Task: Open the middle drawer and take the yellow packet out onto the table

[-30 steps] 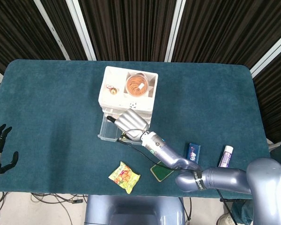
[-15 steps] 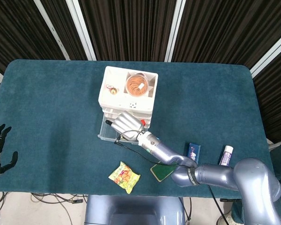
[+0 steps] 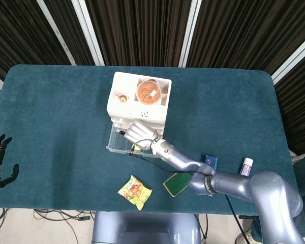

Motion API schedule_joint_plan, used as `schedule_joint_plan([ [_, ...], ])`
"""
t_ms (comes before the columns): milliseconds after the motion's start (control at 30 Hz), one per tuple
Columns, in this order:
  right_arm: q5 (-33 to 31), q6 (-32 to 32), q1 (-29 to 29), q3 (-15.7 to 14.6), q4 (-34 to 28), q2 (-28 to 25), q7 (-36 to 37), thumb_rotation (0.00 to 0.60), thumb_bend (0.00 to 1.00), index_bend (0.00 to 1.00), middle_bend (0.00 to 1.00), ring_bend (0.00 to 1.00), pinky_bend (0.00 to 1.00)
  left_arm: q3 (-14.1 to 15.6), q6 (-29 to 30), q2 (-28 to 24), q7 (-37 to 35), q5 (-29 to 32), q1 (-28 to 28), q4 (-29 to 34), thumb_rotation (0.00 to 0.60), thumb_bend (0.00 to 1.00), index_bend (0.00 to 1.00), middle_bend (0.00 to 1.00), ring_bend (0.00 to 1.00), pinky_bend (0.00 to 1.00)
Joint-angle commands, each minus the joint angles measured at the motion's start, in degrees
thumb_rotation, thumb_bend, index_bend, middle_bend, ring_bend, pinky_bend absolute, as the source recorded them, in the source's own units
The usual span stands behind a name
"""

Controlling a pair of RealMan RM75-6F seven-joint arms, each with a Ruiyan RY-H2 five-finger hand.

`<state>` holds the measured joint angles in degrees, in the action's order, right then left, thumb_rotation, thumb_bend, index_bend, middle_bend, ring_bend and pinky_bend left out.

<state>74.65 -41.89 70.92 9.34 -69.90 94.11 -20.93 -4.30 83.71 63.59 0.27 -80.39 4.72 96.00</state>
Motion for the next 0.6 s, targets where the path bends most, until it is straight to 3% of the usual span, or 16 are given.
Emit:
schedule_joint_plan([
  [33, 2.5, 0.5, 0.3, -0.9, 0.5, -0.5, 1.6, 0.600, 0.26, 0.31, 0.88, 1.00, 1.00, 0.0, 0.0, 0.0, 0.1, 0.1, 0.0, 0.0, 0.600, 0.44, 0.07, 0.01, 0.00, 0.00],
  [267, 6.9, 1.2, 0.9, -2.7, 2.6, 0.0, 3.4, 0.600, 0.26, 0.31, 0.88, 1.00, 1.00, 0.0, -0.2, 0.0, 0.2, 0.4, 0.0, 0.1, 0.600, 0.44, 0.07, 0.01, 0.00, 0.00],
  [600, 6.6, 3.1, 1.3, -2.5, 3.9, 0.4, 2.2, 0.600, 0.31, 0.34, 0.88, 1.00, 1.00, 0.0, -0.3, -0.1, 0.2, 0.6, 0.0, 0.3, 0.600, 0.44, 0.07, 0.01, 0.00, 0.00],
])
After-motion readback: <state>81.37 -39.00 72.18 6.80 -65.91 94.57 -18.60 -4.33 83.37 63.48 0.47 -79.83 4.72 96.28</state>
